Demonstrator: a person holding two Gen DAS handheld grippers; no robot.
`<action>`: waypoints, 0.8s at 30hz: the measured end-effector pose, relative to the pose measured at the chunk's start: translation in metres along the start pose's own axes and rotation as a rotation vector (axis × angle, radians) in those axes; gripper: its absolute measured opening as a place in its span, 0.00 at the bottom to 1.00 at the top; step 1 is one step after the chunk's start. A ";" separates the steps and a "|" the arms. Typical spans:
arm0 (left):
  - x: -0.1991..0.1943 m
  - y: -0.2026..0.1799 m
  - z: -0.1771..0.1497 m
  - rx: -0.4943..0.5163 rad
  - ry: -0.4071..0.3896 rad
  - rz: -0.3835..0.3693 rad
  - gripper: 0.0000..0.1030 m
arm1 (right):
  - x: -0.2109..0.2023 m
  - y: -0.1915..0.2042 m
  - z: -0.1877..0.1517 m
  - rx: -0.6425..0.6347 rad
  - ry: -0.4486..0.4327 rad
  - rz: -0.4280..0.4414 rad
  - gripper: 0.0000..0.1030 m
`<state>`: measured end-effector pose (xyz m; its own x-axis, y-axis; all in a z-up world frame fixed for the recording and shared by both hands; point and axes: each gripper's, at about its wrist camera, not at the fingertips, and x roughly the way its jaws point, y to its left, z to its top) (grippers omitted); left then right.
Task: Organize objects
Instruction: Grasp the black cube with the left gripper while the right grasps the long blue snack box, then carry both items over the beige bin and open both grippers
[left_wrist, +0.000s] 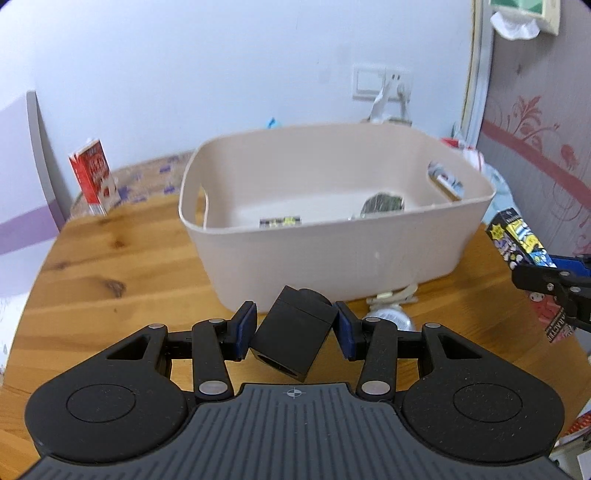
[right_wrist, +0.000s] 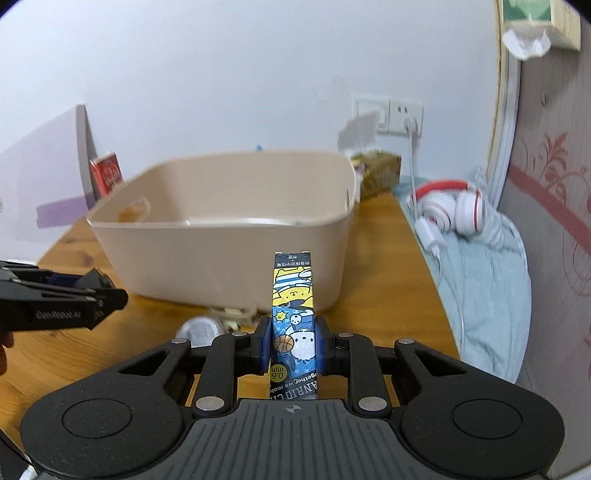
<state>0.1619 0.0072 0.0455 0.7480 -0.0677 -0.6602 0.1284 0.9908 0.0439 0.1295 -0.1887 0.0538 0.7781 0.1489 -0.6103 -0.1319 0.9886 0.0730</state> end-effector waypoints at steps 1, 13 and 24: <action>-0.004 0.000 0.002 0.001 -0.013 -0.004 0.45 | -0.003 0.001 0.004 -0.003 -0.013 0.004 0.21; -0.031 -0.008 0.047 0.026 -0.166 0.018 0.45 | -0.020 0.006 0.051 -0.038 -0.147 0.035 0.21; 0.022 -0.002 0.090 0.020 -0.140 0.084 0.45 | 0.007 0.005 0.100 -0.081 -0.196 0.004 0.21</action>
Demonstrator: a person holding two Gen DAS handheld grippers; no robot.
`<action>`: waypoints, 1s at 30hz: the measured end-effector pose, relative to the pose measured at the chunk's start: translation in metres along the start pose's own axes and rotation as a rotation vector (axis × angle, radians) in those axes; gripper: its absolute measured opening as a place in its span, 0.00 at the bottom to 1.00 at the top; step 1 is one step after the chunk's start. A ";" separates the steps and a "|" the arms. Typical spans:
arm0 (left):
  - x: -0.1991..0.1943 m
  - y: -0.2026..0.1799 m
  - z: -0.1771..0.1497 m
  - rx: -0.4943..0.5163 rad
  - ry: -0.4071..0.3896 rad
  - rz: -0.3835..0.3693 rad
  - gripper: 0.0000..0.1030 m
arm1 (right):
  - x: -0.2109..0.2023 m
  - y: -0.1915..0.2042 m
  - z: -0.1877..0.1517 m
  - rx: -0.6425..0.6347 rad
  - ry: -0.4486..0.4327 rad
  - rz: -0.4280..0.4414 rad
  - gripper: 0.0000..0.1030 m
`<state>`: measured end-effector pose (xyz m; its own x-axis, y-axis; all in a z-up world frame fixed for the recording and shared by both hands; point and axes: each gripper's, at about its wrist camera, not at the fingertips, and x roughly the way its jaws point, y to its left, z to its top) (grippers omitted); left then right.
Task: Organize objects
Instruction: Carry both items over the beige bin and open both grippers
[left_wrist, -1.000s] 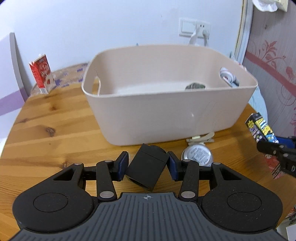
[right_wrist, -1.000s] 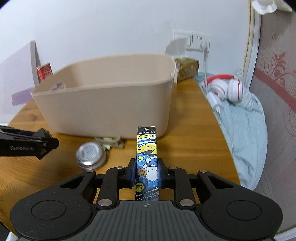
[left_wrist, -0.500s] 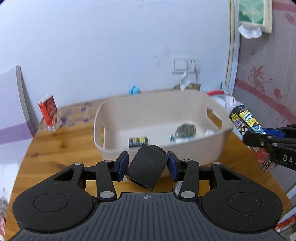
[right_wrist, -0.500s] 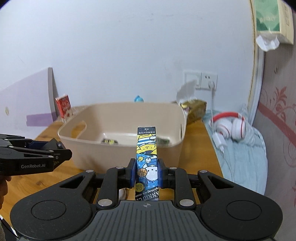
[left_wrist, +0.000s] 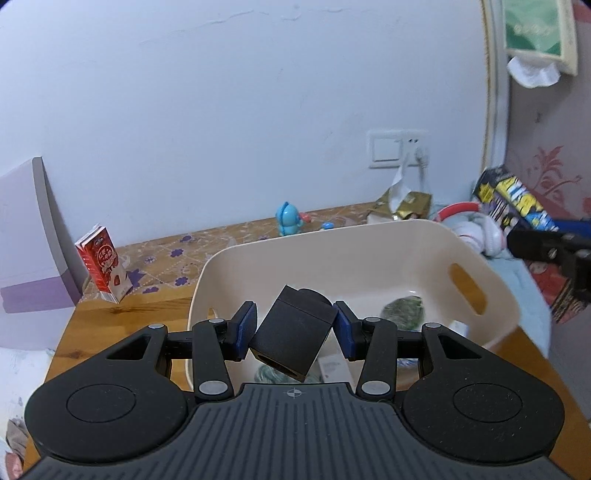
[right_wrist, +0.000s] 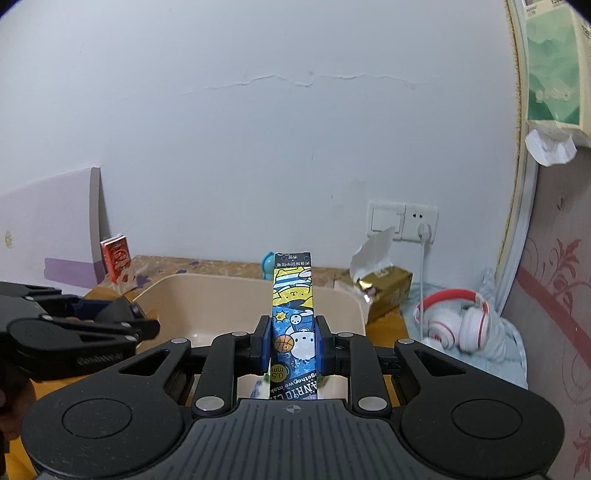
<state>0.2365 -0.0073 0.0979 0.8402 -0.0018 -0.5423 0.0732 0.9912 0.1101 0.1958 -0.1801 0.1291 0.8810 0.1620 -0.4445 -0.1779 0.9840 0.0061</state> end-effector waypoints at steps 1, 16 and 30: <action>0.006 -0.001 0.001 -0.002 0.011 0.007 0.45 | 0.006 0.000 0.002 -0.007 0.006 -0.004 0.21; 0.080 -0.019 -0.012 0.023 0.167 0.009 0.45 | 0.100 0.008 -0.007 -0.075 0.155 -0.004 0.21; 0.048 -0.016 -0.011 -0.004 0.137 0.023 0.73 | 0.095 0.019 -0.019 -0.120 0.175 -0.004 0.55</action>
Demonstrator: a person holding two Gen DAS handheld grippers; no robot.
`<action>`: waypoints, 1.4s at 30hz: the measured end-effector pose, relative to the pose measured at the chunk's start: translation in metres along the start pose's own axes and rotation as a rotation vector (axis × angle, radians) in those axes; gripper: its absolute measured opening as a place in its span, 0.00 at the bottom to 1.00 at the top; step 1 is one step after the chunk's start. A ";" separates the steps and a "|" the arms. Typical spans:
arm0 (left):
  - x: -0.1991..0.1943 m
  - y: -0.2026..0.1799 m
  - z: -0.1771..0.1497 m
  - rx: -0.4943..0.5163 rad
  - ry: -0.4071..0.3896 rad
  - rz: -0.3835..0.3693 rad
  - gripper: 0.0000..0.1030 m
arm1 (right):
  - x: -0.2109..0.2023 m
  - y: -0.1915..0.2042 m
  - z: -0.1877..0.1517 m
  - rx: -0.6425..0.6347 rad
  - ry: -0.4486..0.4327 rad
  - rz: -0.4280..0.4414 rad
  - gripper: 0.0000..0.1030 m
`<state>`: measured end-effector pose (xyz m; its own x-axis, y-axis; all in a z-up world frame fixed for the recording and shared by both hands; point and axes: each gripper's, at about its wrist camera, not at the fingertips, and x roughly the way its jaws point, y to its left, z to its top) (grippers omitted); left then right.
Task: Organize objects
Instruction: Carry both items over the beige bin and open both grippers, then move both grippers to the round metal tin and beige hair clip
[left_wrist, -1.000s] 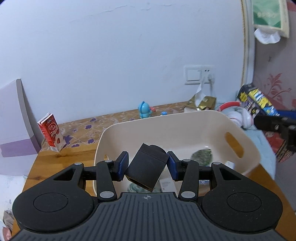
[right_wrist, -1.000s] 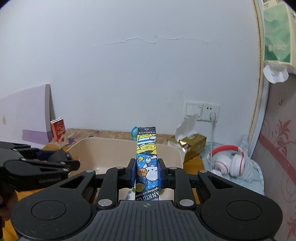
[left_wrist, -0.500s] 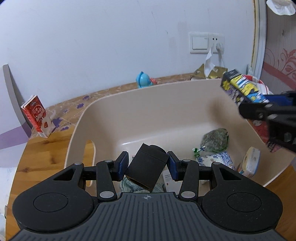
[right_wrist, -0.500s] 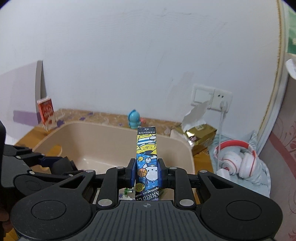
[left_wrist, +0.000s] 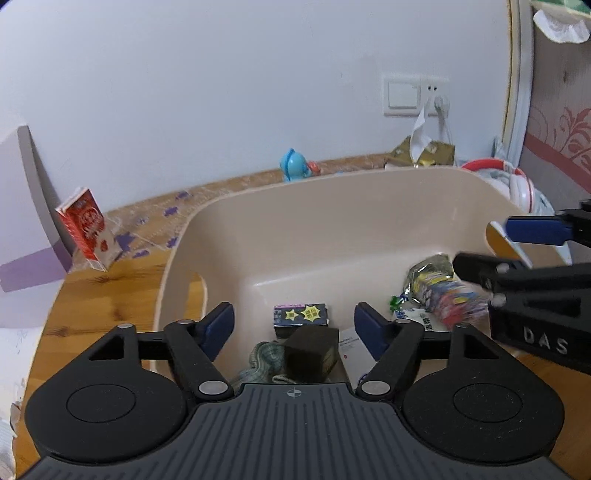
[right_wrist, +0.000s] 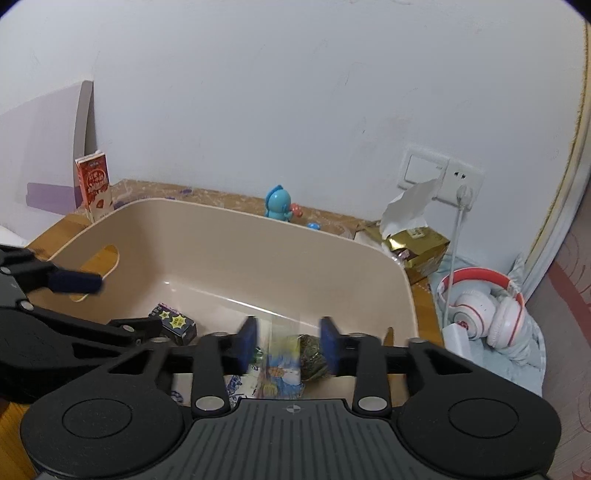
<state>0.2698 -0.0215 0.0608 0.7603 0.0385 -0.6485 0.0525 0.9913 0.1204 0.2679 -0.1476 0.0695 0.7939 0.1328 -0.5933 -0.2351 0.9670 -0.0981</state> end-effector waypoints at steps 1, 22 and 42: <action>-0.005 0.000 0.000 -0.002 -0.005 -0.006 0.75 | -0.006 0.000 -0.001 0.000 -0.010 -0.006 0.61; -0.055 -0.043 -0.074 0.040 0.025 -0.185 0.86 | -0.086 -0.017 -0.081 0.030 0.021 -0.141 1.00; 0.017 -0.023 -0.101 -0.049 0.158 -0.109 0.86 | -0.041 -0.006 -0.125 0.019 0.168 -0.124 1.00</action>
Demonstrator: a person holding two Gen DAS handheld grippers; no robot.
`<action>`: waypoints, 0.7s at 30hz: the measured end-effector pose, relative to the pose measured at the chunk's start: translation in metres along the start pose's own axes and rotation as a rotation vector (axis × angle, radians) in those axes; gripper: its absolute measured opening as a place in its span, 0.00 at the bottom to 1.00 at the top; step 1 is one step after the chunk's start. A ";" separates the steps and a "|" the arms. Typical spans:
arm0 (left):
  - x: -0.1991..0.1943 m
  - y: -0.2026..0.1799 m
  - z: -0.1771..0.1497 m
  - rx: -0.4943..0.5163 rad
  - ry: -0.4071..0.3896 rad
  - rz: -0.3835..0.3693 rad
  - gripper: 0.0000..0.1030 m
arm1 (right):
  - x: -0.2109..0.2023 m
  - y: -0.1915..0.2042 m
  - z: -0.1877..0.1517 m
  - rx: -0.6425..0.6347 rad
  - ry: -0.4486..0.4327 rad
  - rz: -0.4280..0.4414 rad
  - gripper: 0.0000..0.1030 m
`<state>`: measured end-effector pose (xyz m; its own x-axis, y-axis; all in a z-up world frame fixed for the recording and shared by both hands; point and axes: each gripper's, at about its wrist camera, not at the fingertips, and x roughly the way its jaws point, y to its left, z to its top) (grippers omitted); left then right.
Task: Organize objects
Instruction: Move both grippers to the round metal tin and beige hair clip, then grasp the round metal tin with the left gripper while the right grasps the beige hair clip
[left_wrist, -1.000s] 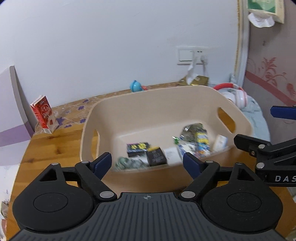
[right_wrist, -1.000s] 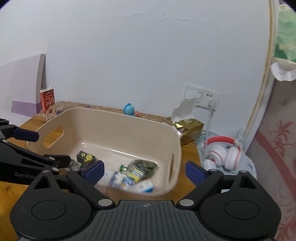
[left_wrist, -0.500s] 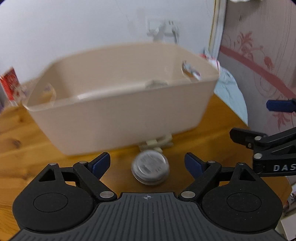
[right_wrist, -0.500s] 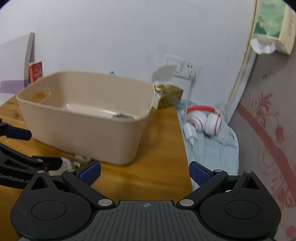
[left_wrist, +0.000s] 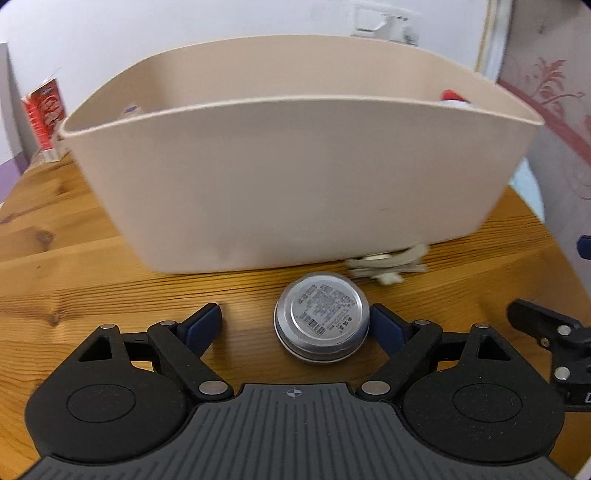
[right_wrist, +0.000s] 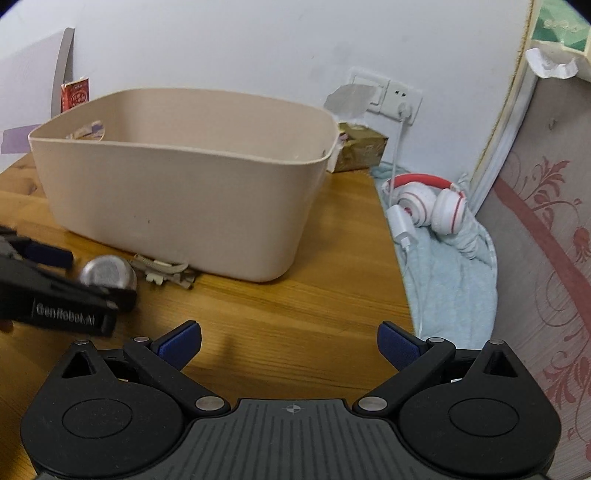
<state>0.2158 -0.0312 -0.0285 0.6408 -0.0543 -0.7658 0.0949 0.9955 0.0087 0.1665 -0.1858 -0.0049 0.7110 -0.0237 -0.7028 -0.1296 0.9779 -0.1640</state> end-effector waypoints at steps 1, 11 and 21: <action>0.000 0.004 0.000 -0.002 -0.006 0.002 0.86 | 0.003 0.002 -0.001 -0.002 0.006 0.004 1.00; -0.002 0.040 0.007 -0.017 -0.035 0.019 0.84 | 0.028 0.033 0.006 -0.013 0.019 0.088 1.00; -0.012 0.062 0.017 -0.022 -0.049 0.020 0.71 | 0.054 0.067 0.020 0.035 -0.002 0.151 1.00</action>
<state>0.2266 0.0300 -0.0076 0.6792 -0.0374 -0.7330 0.0653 0.9978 0.0096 0.2100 -0.1172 -0.0404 0.6865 0.1244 -0.7164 -0.2111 0.9769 -0.0326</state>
